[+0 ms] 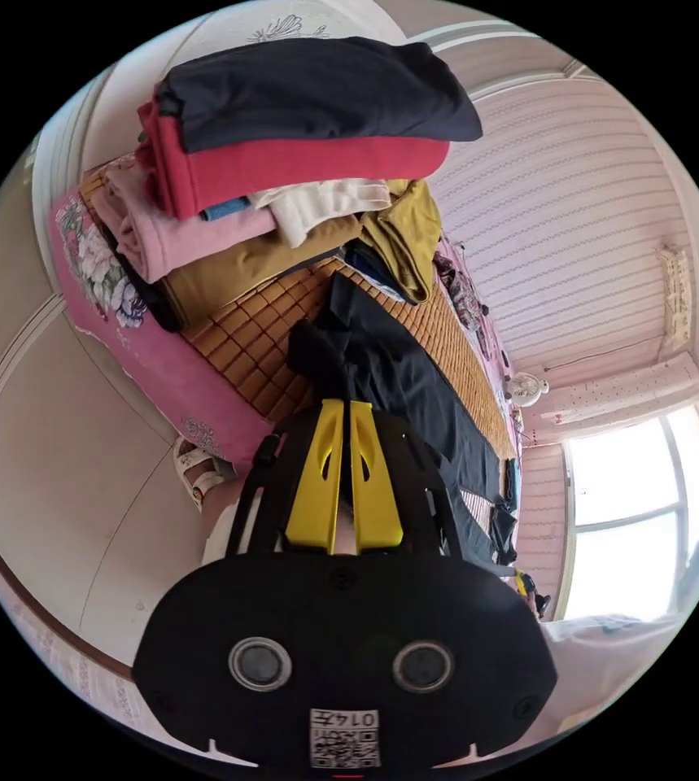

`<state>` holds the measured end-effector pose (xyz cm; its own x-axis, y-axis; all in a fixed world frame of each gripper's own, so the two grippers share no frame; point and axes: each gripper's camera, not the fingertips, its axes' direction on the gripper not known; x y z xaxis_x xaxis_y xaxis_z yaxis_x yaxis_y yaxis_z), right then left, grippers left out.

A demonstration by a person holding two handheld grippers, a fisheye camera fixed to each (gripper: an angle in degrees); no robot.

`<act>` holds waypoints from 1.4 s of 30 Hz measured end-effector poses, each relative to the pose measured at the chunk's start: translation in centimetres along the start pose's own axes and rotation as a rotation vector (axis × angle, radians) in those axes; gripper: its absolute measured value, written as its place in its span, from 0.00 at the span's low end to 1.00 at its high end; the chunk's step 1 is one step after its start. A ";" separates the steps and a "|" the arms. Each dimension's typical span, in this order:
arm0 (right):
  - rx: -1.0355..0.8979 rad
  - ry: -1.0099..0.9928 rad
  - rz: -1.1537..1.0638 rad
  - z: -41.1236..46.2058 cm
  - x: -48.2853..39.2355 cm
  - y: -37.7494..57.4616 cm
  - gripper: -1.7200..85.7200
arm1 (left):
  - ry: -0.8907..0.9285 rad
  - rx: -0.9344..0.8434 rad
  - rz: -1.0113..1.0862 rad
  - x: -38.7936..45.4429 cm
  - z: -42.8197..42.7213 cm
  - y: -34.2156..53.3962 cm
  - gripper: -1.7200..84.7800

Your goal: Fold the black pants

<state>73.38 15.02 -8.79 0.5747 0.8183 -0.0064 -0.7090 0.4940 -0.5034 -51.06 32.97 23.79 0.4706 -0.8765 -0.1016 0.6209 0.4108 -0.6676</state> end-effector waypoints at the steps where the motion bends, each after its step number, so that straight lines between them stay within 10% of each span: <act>1: 0.017 -0.001 -0.057 0.4 -2.1 -1.3 0.02 | 0.010 0.006 0.017 0.5 0.0 -0.3 0.01; 11: -0.017 0.237 -0.365 17.9 -23.2 -16.2 0.07 | 0.067 0.092 0.099 9.8 6.4 -12.6 0.06; 15: -0.023 0.318 -0.333 23.8 -24.9 -15.9 0.13 | 0.020 0.142 -0.188 8.6 9.8 -14.0 0.11; 22: -0.247 0.620 -0.410 32.4 -18.8 -10.4 0.11 | -0.186 -0.063 -0.057 9.6 14.5 -10.4 0.09; 33: -0.247 0.692 -0.559 31.1 -16.6 -5.9 0.01 | -0.562 -0.311 0.222 14.6 22.1 -7.8 0.05; 42: -0.087 0.572 -0.372 23.4 -11.9 -3.2 0.02 | -0.495 -0.230 0.189 16.5 21.2 -7.3 0.07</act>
<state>59.26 10.61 13.12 0.9160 0.3031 -0.2629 -0.4010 0.6670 -0.6280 -34.53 20.87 42.65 0.8316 -0.5487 0.0856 0.3716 0.4353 -0.8200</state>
